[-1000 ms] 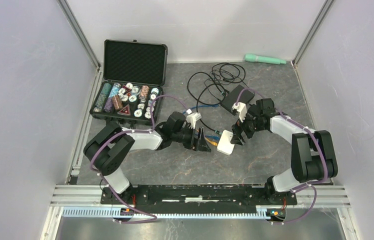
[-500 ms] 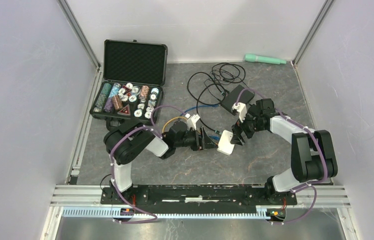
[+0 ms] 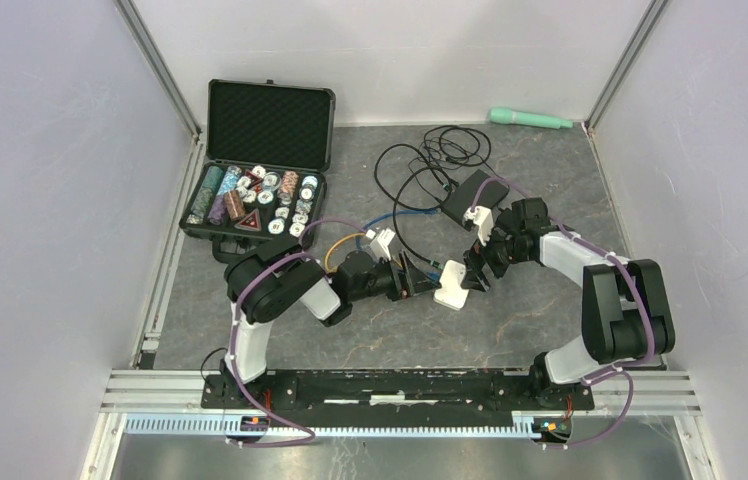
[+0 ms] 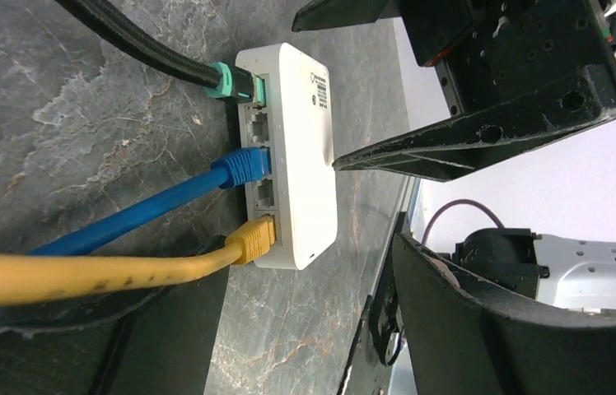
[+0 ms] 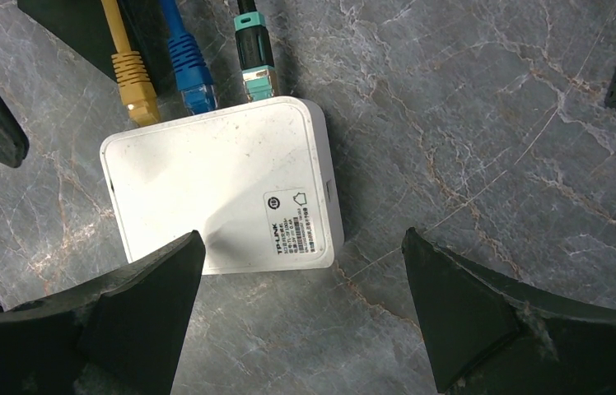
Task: Pull the plug from the switch port
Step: Pull the connector from the switch port.
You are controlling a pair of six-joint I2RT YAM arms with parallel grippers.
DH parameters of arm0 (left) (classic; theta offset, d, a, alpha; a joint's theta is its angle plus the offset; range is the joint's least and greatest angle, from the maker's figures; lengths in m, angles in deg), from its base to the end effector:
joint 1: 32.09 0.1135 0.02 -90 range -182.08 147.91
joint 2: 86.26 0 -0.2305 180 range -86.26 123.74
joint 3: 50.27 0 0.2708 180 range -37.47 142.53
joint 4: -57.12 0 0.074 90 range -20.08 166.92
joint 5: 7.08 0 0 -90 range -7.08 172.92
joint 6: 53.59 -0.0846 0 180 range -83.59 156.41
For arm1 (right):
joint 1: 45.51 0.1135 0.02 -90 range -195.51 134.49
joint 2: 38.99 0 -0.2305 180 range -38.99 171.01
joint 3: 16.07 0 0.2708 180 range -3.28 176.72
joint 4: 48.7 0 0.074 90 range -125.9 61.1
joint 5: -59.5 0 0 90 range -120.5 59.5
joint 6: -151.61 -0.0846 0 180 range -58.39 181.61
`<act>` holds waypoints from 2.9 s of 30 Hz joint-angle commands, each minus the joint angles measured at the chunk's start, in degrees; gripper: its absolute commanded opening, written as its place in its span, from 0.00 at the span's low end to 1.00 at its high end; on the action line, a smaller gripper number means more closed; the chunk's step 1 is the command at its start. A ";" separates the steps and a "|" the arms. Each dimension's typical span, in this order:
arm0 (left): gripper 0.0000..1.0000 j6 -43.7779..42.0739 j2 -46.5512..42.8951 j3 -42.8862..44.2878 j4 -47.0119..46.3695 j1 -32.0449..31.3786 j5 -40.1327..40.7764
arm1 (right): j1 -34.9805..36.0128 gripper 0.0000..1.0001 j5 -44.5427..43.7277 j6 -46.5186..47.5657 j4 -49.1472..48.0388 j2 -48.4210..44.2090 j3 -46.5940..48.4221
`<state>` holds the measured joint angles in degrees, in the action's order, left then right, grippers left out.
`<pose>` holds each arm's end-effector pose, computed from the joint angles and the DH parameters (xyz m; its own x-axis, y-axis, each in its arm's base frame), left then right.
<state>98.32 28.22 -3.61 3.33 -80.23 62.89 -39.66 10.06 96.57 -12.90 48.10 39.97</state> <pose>0.2231 -0.2924 0.0353 -0.8891 -0.2497 -0.3836 0.2912 0.3380 -0.8950 0.2875 0.0848 0.0769 -0.5595 -0.4949 -0.6648 -0.7960 0.5443 0.2647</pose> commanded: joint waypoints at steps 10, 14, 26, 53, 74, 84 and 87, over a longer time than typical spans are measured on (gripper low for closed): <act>0.77 2.08 7.98 -1.50 -9.70 -1.89 3.93 | -0.05 0.98 5.32 2.26 0.90 -0.21 -0.15; 0.80 2.32 10.21 -1.27 -10.92 -2.48 3.69 | -0.16 0.98 4.56 2.31 0.36 -0.34 -0.92; 0.42 2.99 11.74 -0.84 -9.72 -2.49 4.76 | -1.54 0.98 4.40 4.19 1.41 1.35 -1.32; 0.33 3.78 12.60 2.04 -4.58 -2.18 4.66 | -2.86 0.98 4.28 5.20 2.07 2.79 -1.41; 0.33 6.12 12.45 1.06 -5.85 -0.59 3.27 | -3.38 0.98 4.55 6.50 3.37 4.14 -1.04; 0.32 6.56 12.22 1.38 -5.13 -0.37 1.93 | -3.48 0.98 4.53 6.87 3.78 4.63 -0.79; 0.29 6.57 12.00 1.46 -4.59 -0.31 1.92 | -3.53 0.98 4.53 6.96 3.80 4.69 -0.78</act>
<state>105.75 38.84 -1.18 -7.70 -80.90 64.77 -43.05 17.10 102.51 -11.69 50.99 39.27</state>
